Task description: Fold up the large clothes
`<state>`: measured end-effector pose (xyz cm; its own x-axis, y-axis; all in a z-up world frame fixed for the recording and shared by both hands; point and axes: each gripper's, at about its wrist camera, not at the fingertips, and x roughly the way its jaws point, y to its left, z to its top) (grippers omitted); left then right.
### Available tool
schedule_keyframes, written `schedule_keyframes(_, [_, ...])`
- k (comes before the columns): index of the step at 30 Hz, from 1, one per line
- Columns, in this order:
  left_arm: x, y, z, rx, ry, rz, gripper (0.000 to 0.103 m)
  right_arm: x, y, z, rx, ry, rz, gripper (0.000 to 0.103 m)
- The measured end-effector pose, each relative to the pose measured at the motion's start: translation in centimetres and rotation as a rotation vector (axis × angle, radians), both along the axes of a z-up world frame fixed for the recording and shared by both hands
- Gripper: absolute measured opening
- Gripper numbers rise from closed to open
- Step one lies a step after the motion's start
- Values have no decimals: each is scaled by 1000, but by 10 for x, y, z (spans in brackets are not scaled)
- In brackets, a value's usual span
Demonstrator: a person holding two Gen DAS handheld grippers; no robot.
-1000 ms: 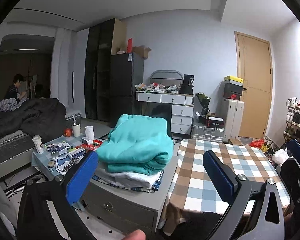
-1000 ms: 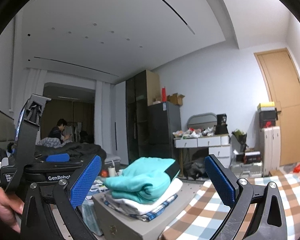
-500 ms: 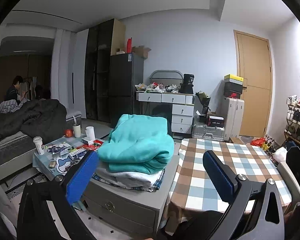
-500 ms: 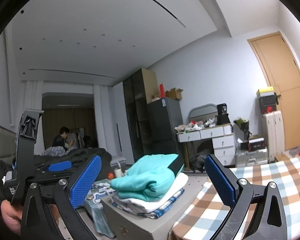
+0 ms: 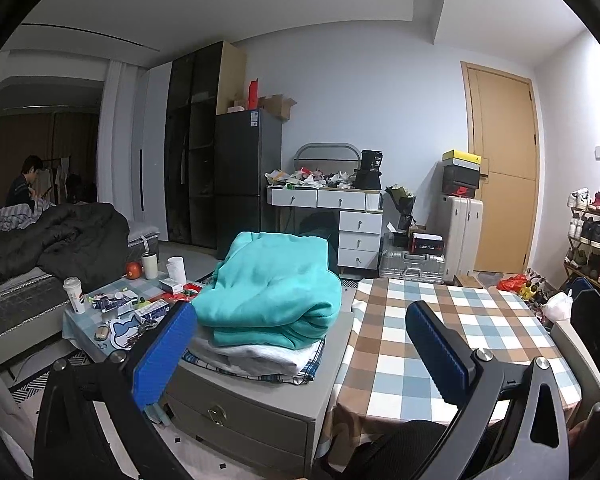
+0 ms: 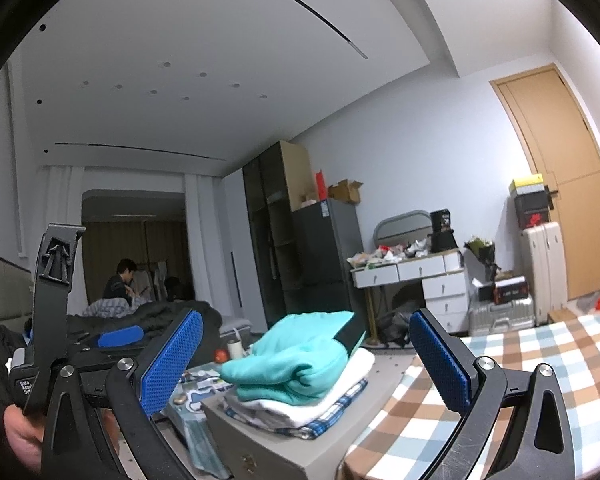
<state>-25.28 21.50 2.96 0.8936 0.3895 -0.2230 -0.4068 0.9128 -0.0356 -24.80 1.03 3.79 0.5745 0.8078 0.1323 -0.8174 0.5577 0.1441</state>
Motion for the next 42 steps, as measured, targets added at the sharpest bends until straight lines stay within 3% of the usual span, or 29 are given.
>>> schedule_keyframes(42, [2,1,2,1,9,-4,102,-4,3,-2,0,-23,10,103])
